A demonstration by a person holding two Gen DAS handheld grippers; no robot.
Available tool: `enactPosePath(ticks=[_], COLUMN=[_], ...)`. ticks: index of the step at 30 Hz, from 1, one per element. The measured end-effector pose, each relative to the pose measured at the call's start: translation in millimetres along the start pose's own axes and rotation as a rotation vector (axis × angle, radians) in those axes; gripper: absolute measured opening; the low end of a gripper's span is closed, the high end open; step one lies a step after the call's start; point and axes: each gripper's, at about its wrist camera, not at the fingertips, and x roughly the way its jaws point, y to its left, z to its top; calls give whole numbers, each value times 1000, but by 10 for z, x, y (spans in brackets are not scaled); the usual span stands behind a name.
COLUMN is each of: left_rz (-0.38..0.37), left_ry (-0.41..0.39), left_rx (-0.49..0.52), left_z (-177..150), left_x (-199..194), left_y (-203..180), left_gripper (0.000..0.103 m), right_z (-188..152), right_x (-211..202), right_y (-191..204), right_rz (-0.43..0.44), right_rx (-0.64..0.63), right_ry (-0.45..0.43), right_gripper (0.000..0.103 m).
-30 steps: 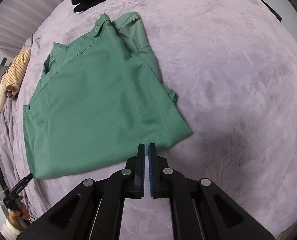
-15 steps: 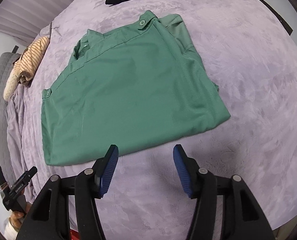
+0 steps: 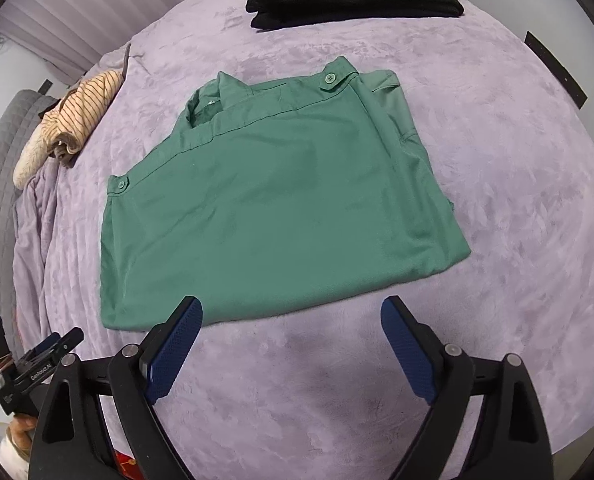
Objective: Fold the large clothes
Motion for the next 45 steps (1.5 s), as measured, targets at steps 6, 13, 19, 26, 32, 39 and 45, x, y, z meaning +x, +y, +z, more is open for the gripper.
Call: enactPosePath(ticks=[6,13,19,26,32,39,45], left_rz=[-19,-15,-26,-25,-21,-18,-8], left_ry=[5,4,-3,16,31,59,74], left_rx=[-6,4,3,-1,8,14,29], left_z=[-27,3,42,62,57,66,118], left_x=[-18,2,24,109,199,368,509], left_y=[53,145,242,360,451,523,544], left_gripper=[103,103,103,103,103,103,103], right_z=[-95,-168,-161,-202,-304,-427,-504], right_x=[107,215,221,345,501,738,993], right_y=[138,373,515,639,760,846,900], right_rz=[43,51,44,55,90,122,190], right_rx=[9,-13,-7,15,31,56,99], right_ry=[44,114,138,183,228,280,324], right_gripper=[93,93,93,93,93,93,93])
